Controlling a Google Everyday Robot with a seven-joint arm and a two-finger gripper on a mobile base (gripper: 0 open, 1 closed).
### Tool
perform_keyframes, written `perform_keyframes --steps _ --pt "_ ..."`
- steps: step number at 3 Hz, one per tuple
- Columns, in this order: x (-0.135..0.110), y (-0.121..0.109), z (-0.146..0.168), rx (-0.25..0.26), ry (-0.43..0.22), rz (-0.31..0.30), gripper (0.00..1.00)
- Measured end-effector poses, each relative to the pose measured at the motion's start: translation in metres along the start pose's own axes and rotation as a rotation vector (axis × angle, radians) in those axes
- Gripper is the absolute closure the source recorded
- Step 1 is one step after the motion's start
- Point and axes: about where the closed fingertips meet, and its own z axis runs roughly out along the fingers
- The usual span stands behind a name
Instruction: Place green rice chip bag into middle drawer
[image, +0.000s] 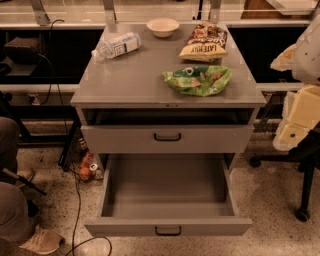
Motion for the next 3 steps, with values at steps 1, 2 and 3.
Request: perform_keyframes --steps 1,2,3 --pt "0.000 0.000 0.000 0.000 0.000 0.000 0.00" --pt "-0.011 -0.030 0.010 0.047 -0.036 -0.020 0.00" --pt "-0.038 -0.087 0.036 0.099 -0.091 -0.066 0.00"
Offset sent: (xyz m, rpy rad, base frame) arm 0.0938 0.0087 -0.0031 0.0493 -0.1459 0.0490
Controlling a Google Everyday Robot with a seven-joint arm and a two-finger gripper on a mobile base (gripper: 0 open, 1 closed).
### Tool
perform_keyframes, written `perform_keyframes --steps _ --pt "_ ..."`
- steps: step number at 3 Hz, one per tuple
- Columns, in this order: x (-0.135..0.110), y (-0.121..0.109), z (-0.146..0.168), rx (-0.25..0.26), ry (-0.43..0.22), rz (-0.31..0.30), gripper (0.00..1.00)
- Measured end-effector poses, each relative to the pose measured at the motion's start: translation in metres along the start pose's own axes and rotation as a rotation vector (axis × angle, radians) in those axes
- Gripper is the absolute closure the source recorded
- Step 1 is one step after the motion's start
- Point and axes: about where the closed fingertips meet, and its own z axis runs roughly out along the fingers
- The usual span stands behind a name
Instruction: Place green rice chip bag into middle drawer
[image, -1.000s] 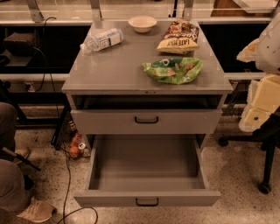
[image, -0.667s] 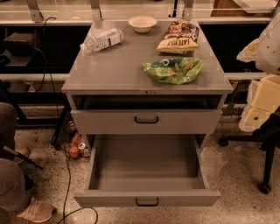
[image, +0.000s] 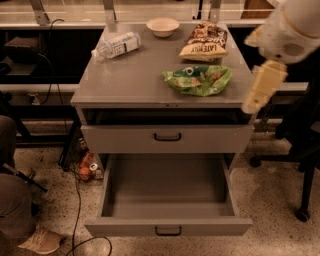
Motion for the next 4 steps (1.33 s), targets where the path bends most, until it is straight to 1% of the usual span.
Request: perform_keyframes --steps 1,2,3,4 --pt "-0.026 -0.051 0.043 0.021 -0.050 -0.031 0.00" --pt "-0.055 -0.081 0.088 -0.002 -0.059 -0.065 0.00" --pt "-0.076 -0.096 0.131 -0.062 -0.037 -0.076 0.00" --pt "-0.080 -0.101 0.165 -0.118 0.000 -0.054 0.00"
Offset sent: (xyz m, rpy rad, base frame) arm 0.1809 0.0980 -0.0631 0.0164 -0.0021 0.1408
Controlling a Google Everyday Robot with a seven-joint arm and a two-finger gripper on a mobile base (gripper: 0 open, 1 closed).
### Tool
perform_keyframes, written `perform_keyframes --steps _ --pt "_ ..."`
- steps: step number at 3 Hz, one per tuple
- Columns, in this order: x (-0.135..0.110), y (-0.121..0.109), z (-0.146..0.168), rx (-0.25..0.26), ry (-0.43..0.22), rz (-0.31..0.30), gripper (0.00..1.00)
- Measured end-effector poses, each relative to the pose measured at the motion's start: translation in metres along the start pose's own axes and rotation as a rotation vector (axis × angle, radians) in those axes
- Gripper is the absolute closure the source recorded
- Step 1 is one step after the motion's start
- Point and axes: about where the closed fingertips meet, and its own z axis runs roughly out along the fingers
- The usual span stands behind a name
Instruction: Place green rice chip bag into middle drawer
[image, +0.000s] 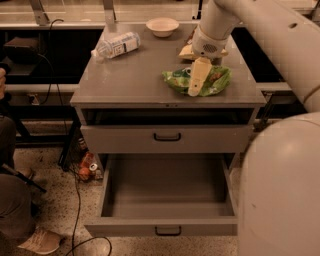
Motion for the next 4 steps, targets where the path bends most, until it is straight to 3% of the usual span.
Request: perform_keyframes --steps 1,2,4 --pt "0.011 -0.004 0.021 -0.038 0.038 0.051 0.00" --pt "0.018 -0.003 0.030 -0.059 0.047 0.086 0.14" --pt "0.017 0.006 0.010 -0.074 -0.058 0.118 0.62"
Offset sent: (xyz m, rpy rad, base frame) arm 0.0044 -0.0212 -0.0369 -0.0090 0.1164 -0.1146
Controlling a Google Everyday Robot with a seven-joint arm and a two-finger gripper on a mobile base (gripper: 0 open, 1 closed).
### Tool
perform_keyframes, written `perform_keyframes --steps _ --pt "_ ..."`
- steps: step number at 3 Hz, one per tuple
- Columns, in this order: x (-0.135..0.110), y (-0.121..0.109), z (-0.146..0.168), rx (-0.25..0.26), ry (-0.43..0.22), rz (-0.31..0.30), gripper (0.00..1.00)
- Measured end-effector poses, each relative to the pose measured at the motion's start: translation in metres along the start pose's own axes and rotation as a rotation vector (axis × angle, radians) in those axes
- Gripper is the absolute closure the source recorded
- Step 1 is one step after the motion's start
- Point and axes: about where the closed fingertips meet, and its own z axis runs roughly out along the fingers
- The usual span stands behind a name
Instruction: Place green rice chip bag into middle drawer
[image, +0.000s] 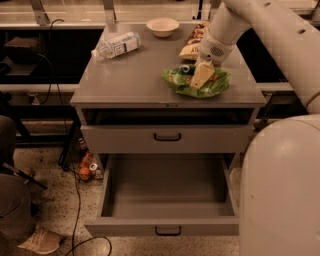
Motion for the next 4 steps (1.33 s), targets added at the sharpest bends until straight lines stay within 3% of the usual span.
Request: perform_keyframes --steps 1,2,3,4 --pt "-0.004 0.016 -0.015 -0.024 -0.106 0.016 0.92" --pt "-0.004 0.039 -0.052 -0.009 -0.206 0.009 1.00" --pt "0.018 0.090 -0.102 0.017 -0.179 0.027 1.00" --pt "0.042 0.133 -0.094 -0.035 -0.110 0.088 1.00"
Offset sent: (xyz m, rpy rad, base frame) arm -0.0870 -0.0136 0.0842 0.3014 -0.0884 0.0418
